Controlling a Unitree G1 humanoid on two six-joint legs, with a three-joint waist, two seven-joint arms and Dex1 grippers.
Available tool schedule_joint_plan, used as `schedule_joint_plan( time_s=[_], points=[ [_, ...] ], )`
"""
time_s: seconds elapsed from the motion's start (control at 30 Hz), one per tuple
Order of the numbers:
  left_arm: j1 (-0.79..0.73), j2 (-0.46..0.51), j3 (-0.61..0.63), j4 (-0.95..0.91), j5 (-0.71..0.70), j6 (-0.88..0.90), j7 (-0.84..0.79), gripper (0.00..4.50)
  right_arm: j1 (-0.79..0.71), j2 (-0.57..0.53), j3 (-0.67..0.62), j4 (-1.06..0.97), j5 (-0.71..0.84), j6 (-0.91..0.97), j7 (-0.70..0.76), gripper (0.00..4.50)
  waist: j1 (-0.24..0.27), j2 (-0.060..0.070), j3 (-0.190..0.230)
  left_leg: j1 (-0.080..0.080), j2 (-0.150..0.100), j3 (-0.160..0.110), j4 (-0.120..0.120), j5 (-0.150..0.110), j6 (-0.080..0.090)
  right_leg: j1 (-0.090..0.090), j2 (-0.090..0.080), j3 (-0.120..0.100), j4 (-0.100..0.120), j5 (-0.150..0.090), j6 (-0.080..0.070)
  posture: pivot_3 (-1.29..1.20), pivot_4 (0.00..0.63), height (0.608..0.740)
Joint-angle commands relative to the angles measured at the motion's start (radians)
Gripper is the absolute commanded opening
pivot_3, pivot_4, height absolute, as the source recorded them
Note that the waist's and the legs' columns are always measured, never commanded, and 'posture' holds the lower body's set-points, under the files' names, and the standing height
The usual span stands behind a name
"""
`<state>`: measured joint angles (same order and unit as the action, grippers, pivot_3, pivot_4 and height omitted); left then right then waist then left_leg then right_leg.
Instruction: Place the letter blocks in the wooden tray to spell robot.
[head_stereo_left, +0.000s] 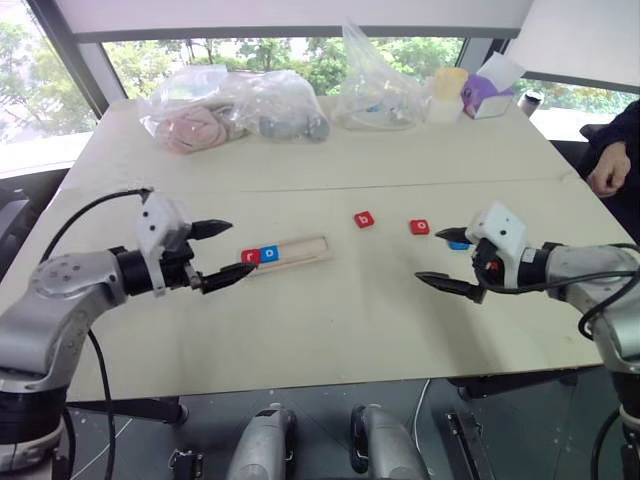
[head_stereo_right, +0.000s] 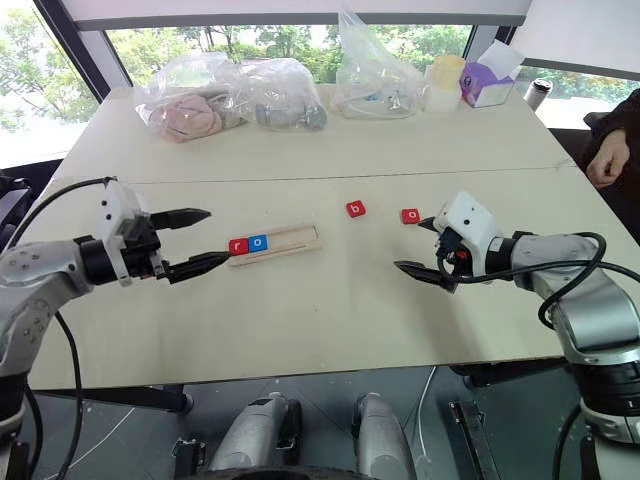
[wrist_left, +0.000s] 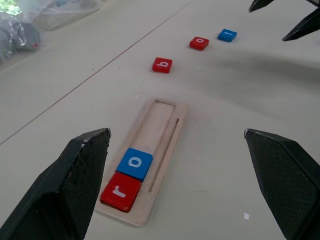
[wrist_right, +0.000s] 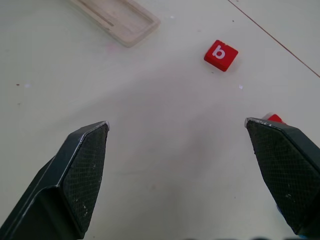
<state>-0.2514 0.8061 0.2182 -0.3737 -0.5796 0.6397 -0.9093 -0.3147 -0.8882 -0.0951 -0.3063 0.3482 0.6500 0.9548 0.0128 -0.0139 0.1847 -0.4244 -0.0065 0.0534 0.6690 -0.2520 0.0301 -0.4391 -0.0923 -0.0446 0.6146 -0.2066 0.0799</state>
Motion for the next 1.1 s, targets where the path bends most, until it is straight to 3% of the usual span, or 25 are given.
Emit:
schedule_joint_plan(
  time_s=[0.03,0.73,0.9,1.1],
  points=[
    [-0.009,0.016,0.003,-0.007,0.003,-0.024,-0.008,4.5,-0.024,-0.013,-0.011,-0.012,0.015,-0.004,0.004,4.49,0.0,0.0,0.0,0.0,0.0,0.0,0.0,0.0,0.0,0.0,0.0,0.0,0.0,0.0,0.0,0.0,0.15,0.725],
    [-0.046,0.018,-0.051,0.043,0.035,-0.057,-0.032,4.5,-0.061,0.02,0.045,-0.007,0.004,-0.04,-0.026,4.49,0.0,0.0,0.0,0.0,0.0,0.0,0.0,0.0,0.0,-0.001,-0.002,0.0,0.0,0.0,0.0,0.0,0.15,0.725],
    [-0.077,-0.01,-0.081,0.161,0.082,-0.169,-0.089,4.5,-0.053,0.022,0.052,-0.01,-0.002,-0.05,-0.031,4.49,0.0,0.0,0.0,-0.001,0.0,0.0,0.0,0.0,0.0,-0.001,-0.002,0.0,0.0,0.0,0.0,0.0,0.15,0.725],
    [-0.224,-0.051,-0.152,0.513,0.168,-0.42,-0.262,4.5,-0.061,0.031,0.071,-0.006,-0.019,-0.07,-0.047,4.49,0.001,0.0,0.0,-0.001,0.0,0.001,0.0,0.0,0.0,-0.001,-0.002,0.0,0.0,0.0,-0.001,0.0,0.15,0.725]
  ],
)
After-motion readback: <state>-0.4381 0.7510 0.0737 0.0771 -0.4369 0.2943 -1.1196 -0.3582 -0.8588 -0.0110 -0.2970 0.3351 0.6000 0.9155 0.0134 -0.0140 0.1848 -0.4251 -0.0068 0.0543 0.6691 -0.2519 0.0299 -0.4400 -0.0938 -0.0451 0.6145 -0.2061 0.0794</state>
